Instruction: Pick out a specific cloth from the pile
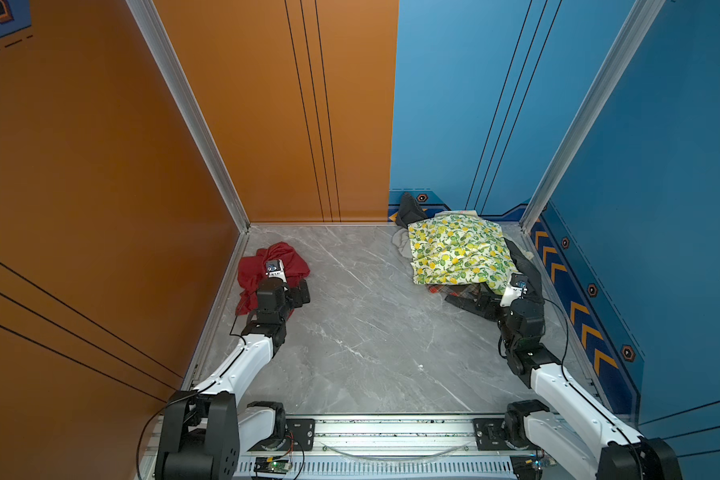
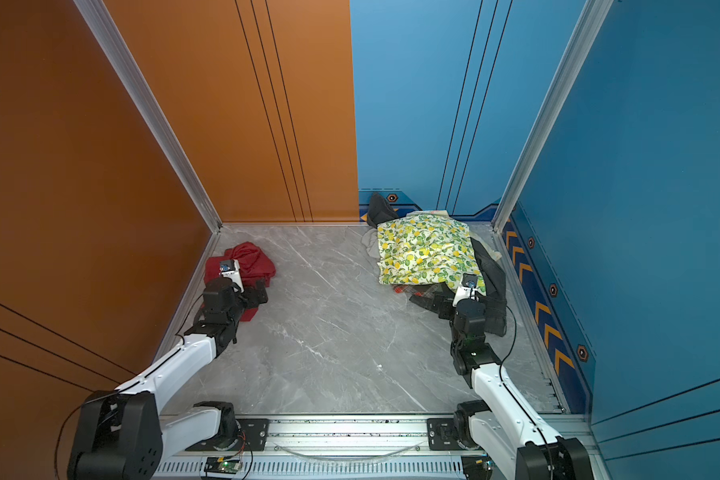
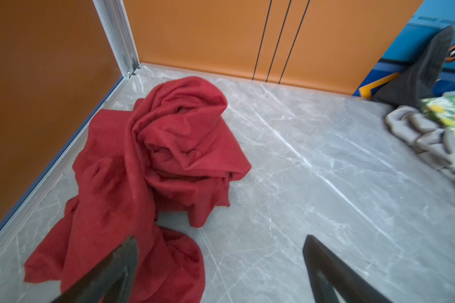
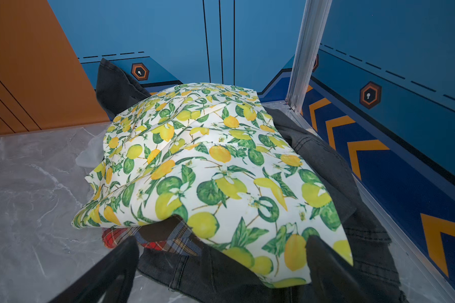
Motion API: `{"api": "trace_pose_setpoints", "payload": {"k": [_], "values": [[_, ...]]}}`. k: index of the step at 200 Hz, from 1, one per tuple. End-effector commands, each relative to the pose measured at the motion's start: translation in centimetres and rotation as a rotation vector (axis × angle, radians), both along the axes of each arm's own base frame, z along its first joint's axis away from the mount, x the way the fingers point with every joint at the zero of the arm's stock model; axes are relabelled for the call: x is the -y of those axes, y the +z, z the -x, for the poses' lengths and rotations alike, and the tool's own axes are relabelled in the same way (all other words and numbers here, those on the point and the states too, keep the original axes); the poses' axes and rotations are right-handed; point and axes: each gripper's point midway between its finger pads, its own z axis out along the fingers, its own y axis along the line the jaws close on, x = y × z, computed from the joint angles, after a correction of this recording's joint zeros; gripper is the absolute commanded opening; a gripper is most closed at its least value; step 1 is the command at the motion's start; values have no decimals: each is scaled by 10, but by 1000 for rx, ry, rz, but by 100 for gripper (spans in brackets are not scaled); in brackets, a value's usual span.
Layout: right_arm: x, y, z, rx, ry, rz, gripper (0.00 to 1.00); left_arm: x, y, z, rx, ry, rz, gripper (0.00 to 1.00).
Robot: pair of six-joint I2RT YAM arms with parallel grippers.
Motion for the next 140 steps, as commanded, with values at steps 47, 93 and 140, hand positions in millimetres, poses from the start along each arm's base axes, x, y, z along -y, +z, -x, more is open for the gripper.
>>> {"api": "trace_pose_setpoints", "payload": {"k": [47, 93, 140], "values": [[5, -22, -16, 24, -6, 53, 100, -18, 1, -9, 109, 34, -80, 98], [7, -38, -21, 4, -2, 62, 100, -13, -11, -15, 98, -4, -107, 98], [8, -42, -27, 14, -1, 77, 100, -16, -15, -16, 104, 6, -99, 98]]}}
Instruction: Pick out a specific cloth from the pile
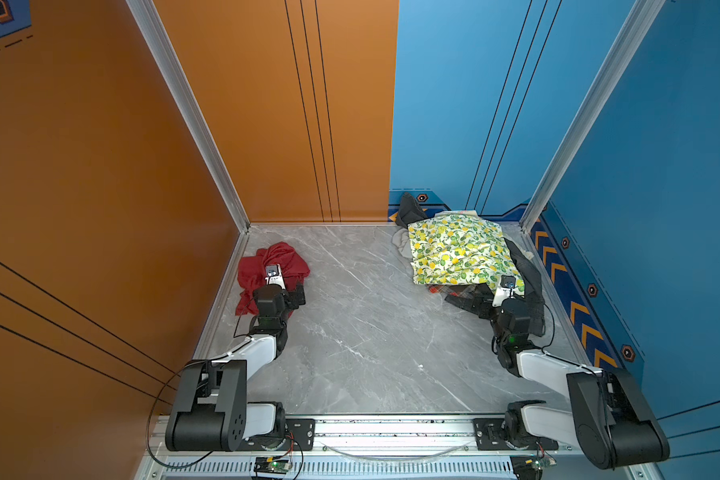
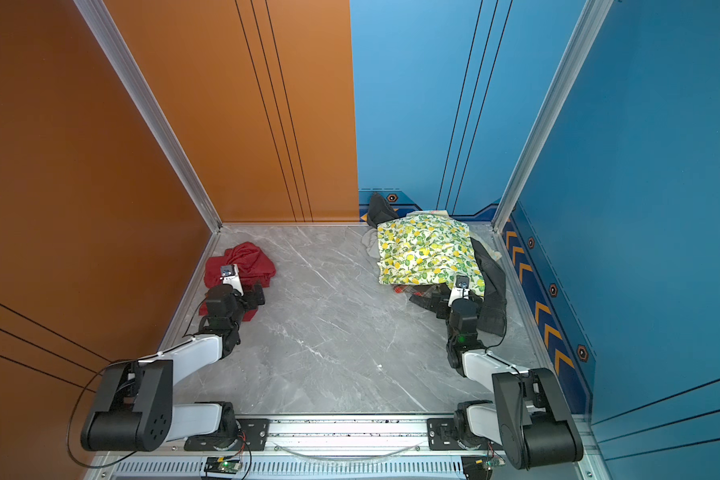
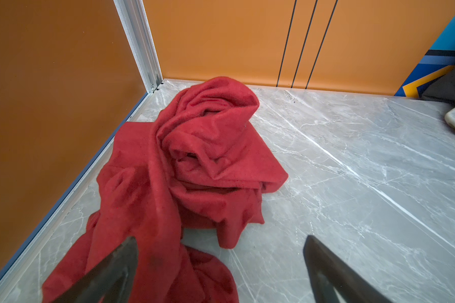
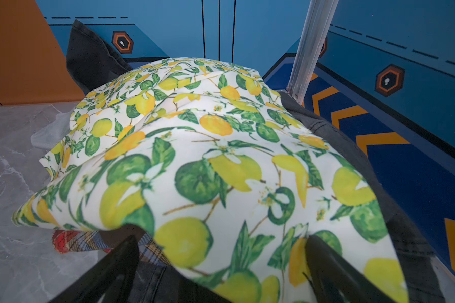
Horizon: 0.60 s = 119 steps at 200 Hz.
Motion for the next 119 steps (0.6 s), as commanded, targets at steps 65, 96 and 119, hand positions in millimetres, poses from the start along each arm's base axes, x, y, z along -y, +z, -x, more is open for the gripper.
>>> {"api": "trace_pose_setpoints", "payload": {"k": [65, 96, 119], "values": [[5, -8, -15, 48, 14, 1, 100, 4, -11, -4, 12, -40, -4, 98], [5, -15, -17, 43, 15, 1, 100, 6, -17, -5, 6, -51, -1, 98], [3, -22, -19, 48, 21, 5, 100, 6, -22, -5, -1, -49, -6, 98]]}}
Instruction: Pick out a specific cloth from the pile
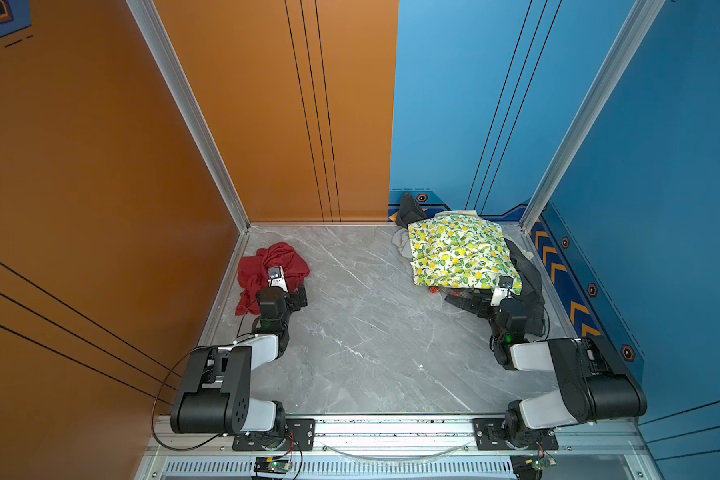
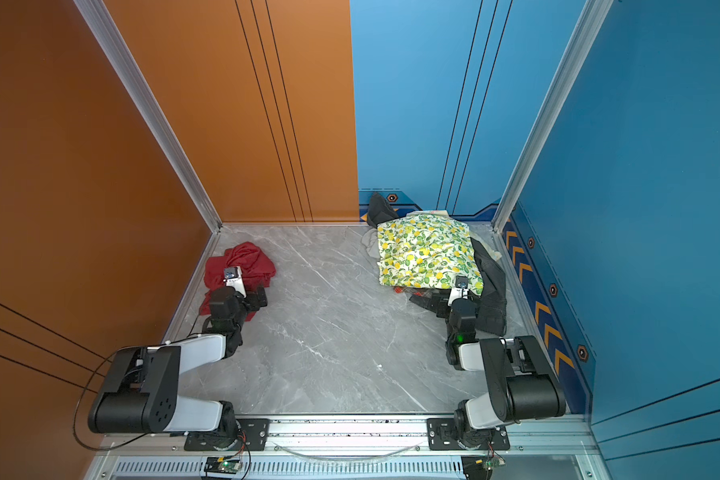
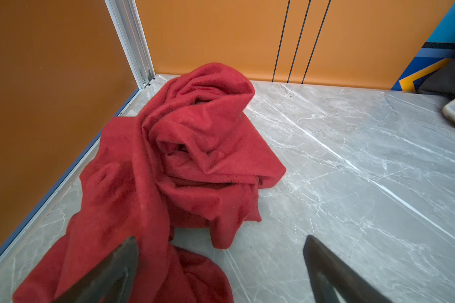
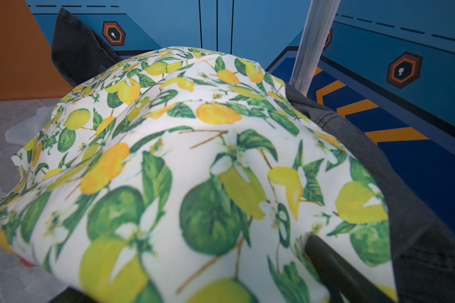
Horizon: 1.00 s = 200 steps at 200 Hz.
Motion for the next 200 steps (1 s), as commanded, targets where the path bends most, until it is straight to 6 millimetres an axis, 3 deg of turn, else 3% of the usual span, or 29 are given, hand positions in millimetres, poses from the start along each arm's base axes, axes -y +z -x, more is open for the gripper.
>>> {"api": "trace_pose_setpoints", "payload": {"k": [1, 38, 57, 79, 200], "values": [[-3, 2, -3, 39, 23, 8, 100, 2, -3, 0, 7, -24, -12, 98], [1, -1, -6, 14, 10, 2, 100, 1, -9, -1, 19, -19, -8, 98], [0, -1, -9, 4, 20, -4, 100, 7, -21, -1, 23, -54, -13, 98], [1, -8, -20, -76, 28, -25, 100, 12, -21, -7, 19, -86, -23, 98], [3, -8, -20, -66, 23, -30, 100, 15, -22, -8, 8, -72, -61, 98]]}}
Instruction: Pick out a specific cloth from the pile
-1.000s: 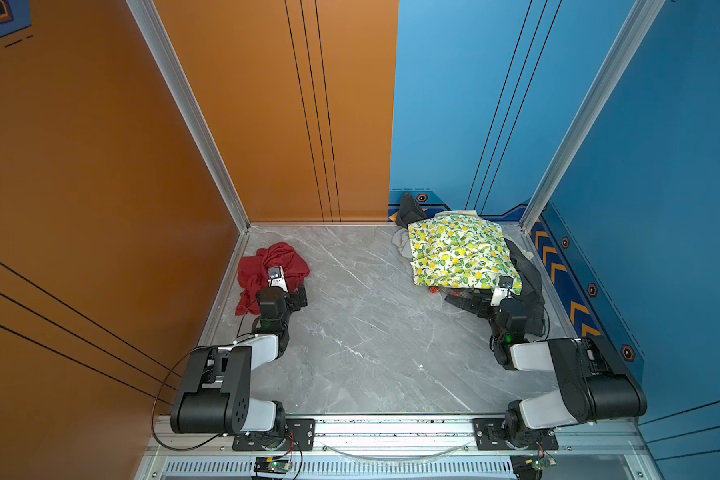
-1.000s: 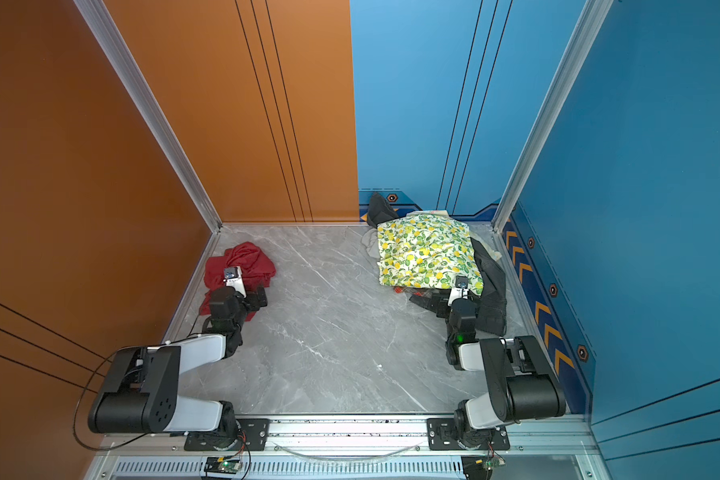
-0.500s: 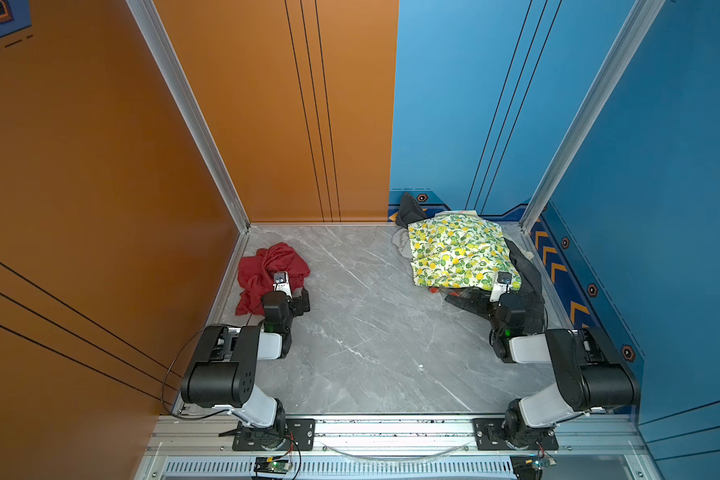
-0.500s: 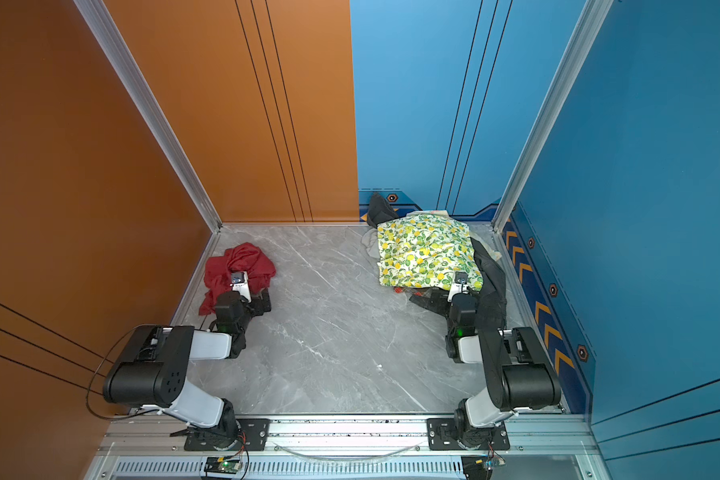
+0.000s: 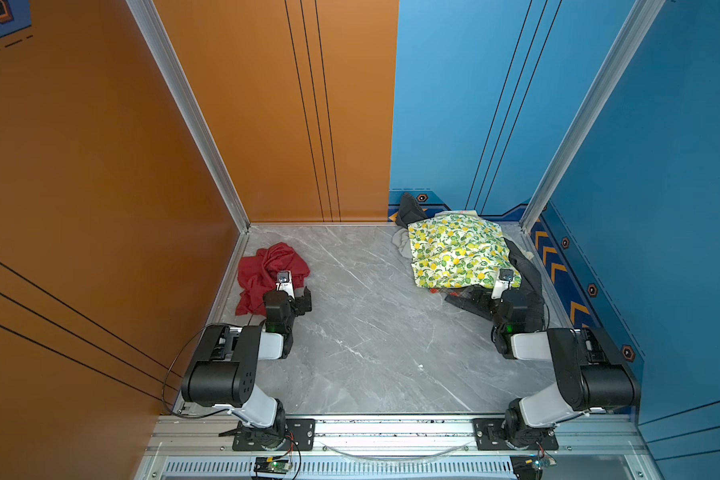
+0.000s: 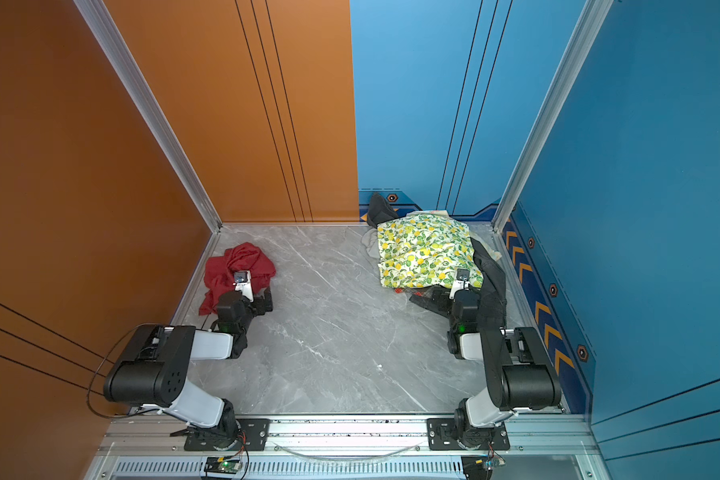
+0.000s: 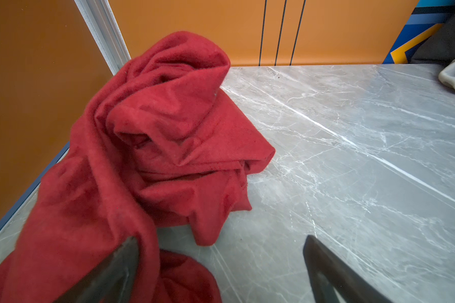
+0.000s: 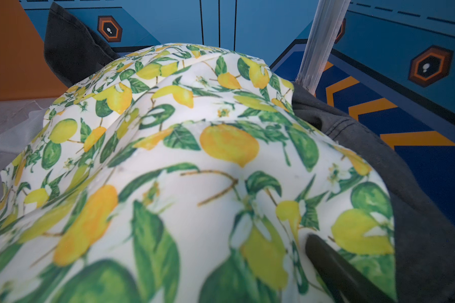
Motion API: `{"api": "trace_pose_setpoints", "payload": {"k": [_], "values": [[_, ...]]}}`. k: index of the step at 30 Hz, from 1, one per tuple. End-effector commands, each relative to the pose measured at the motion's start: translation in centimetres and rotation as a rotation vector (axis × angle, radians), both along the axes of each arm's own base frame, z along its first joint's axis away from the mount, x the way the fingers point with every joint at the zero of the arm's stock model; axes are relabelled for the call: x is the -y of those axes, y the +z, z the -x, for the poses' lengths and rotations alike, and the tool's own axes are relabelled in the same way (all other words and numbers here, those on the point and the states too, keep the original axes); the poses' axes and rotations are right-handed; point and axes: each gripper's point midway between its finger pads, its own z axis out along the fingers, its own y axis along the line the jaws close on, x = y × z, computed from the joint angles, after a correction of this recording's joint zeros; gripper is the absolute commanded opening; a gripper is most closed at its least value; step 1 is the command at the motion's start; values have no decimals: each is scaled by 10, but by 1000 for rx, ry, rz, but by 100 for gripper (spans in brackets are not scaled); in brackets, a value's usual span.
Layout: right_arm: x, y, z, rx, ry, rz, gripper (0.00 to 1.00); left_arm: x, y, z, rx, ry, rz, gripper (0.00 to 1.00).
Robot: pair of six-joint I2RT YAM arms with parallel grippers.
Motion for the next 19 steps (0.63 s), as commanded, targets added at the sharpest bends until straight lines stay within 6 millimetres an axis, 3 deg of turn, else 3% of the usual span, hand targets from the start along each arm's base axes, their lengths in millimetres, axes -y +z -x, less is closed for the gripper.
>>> {"api": "trace_pose_setpoints", "payload": {"k": [1, 19], "values": [[-2, -7, 0, -30, 3, -6, 100, 1, 5, -3, 17, -1, -17, 98], [-3, -7, 0, -34, 12, -8, 100, 1, 5, -3, 18, 0, -17, 98]]}}
